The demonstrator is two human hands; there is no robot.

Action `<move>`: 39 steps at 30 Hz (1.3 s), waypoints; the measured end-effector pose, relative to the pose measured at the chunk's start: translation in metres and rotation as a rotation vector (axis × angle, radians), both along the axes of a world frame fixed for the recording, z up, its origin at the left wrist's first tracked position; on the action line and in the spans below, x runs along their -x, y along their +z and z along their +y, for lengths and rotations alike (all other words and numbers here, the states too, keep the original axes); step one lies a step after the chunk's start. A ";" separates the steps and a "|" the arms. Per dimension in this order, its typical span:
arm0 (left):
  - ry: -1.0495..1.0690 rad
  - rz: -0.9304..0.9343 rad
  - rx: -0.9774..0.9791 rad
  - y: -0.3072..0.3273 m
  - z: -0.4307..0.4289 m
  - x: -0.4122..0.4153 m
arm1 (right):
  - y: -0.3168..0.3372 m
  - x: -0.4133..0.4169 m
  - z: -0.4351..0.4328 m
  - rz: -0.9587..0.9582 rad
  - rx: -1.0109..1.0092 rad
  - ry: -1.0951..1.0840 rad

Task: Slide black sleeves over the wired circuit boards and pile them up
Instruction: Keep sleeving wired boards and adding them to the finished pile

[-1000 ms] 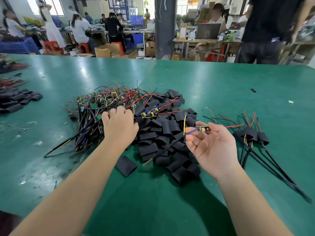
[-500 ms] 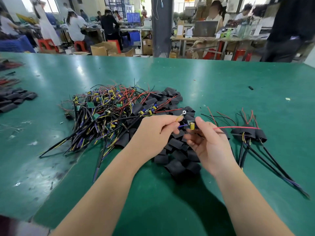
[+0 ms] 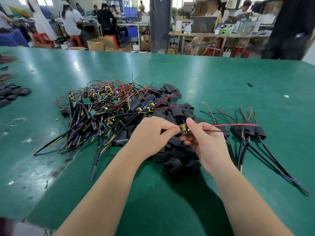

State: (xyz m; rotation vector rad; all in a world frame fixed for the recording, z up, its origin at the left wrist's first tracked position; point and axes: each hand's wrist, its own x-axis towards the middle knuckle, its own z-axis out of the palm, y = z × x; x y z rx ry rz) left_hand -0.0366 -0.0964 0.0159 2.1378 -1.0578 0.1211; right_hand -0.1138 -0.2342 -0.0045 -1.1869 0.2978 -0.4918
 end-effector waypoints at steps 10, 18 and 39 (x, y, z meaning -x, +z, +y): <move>0.168 -0.139 -0.016 -0.014 0.009 -0.001 | -0.011 -0.001 0.000 0.188 0.976 -0.123; 0.471 -0.181 0.161 -0.020 0.033 -0.013 | -0.014 -0.004 0.005 0.316 1.222 -0.218; 0.381 -0.256 0.260 -0.025 0.037 -0.012 | 0.017 -0.107 0.027 0.815 1.281 0.222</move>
